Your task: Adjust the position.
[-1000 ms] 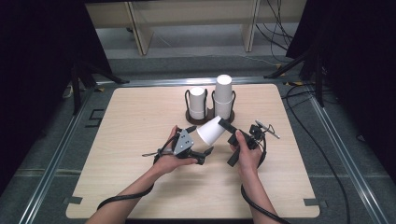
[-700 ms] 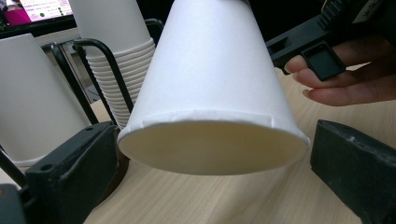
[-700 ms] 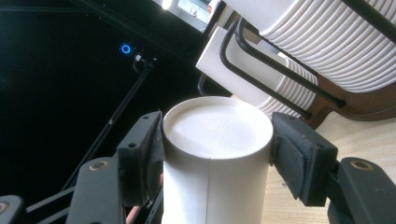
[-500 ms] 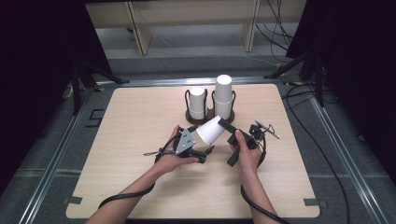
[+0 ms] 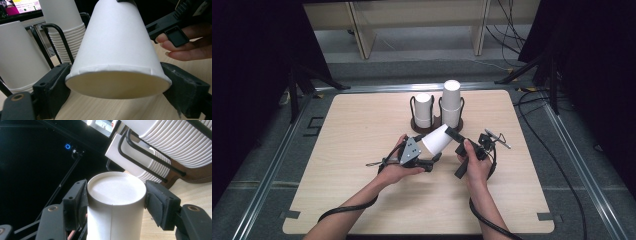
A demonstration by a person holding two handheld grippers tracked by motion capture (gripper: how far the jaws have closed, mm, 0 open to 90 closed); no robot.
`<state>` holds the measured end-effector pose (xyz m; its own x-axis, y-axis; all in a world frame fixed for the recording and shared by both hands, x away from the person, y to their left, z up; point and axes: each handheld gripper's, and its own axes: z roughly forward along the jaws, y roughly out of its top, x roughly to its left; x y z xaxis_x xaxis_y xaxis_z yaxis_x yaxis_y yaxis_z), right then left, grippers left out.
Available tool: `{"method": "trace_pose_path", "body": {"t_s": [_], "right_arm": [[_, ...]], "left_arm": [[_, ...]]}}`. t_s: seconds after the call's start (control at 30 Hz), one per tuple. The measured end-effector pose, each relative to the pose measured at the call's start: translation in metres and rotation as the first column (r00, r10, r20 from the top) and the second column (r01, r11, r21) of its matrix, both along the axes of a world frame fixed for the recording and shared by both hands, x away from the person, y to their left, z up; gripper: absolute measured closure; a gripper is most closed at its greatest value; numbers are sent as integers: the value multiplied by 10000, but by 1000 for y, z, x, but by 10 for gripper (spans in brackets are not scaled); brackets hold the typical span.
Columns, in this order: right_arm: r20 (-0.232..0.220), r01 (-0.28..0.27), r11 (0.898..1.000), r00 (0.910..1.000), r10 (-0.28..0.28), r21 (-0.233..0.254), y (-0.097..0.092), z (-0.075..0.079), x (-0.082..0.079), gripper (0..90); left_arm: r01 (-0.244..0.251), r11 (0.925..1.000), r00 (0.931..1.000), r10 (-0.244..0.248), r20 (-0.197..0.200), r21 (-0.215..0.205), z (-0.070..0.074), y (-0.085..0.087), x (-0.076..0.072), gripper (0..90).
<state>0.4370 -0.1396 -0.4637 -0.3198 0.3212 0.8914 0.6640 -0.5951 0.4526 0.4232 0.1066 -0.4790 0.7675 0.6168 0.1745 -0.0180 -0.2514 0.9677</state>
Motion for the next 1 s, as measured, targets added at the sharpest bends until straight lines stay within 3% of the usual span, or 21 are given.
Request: {"method": "trace_pose_path", "body": {"t_s": [0.07, 0.33, 0.5, 0.63, 1.0], "right_arm": [[221, 151, 9994, 9997, -144, -310, 0, -2, 2, 373], [-11, -86, 10000, 10000, 86, 37, 1, 0, 1, 360], [661, -223, 9995, 9975, 236, -203, 2, -1, 4, 352], [855, -19, 9985, 9963, 65, -538, 4, 1, 4, 332], [1332, 2, 9976, 9910, 89, -687, 4, 10, 4, 315]], "left_arm": [[23, 10000, 10000, -23, -2, 8, 0, 0, 0, 139], [25, 9999, 10000, -25, 13, 154, 4, 4, 0, 173], [2, 10000, 9999, -1, -113, 48, 7, 7, -1, 188], [38, 10000, 9999, -38, -97, 58, 9, 9, -1, 198], [116, 9999, 9998, -117, -135, -69, 13, 12, -1, 216]]}}
